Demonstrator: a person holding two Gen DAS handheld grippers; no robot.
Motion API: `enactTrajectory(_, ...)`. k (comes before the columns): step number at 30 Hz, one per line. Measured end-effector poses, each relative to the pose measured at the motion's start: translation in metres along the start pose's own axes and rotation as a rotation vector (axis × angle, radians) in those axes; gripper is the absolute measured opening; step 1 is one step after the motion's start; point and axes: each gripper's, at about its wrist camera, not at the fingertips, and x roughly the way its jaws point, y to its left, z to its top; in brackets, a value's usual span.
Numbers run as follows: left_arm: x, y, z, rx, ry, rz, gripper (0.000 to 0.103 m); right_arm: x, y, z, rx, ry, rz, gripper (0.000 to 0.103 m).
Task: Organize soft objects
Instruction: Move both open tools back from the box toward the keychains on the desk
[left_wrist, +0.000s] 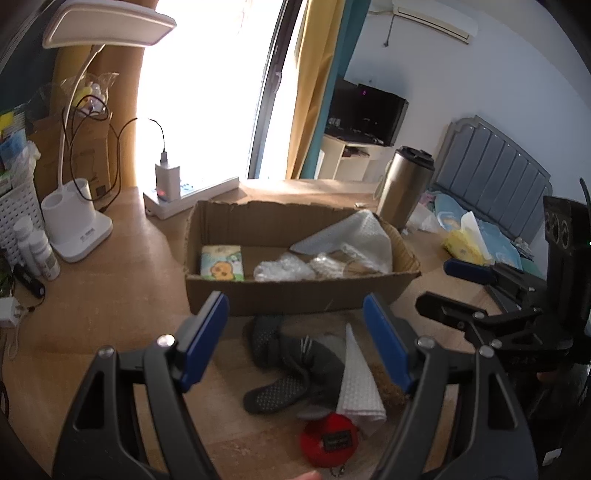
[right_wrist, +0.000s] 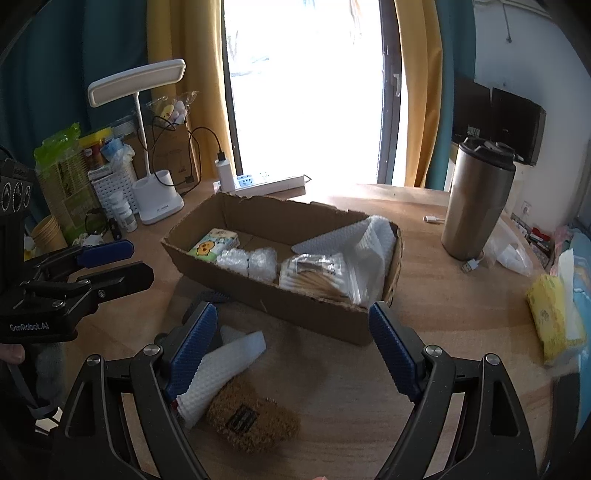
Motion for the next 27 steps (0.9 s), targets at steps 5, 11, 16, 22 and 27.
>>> enactTrajectory(5, -0.001, -0.002, -0.008, -0.007, 0.010, 0.006, 0.077, -0.003, 0.001, -0.009, 0.003, 0.011, 0.004, 0.087)
enactTrajectory(11, 0.001, -0.009, -0.022, -0.006, 0.033, 0.010, 0.077, -0.005, 0.000, -0.022, 0.010, 0.026, 0.013, 0.087)
enactTrajectory(16, 0.004, -0.012, -0.033, -0.007, 0.056, 0.016, 0.077, -0.003, -0.001, -0.036, 0.022, 0.044, 0.024, 0.087)
enactTrajectory(22, 0.010, -0.014, -0.050, -0.015, 0.094, 0.025, 0.077, 0.002, -0.002, -0.051, 0.028, 0.069, 0.041, 0.087)
enactTrajectory(27, 0.010, -0.014, -0.060, -0.020, 0.111, 0.031, 0.077, 0.005, -0.002, -0.059, 0.035, 0.082, 0.054, 0.087)
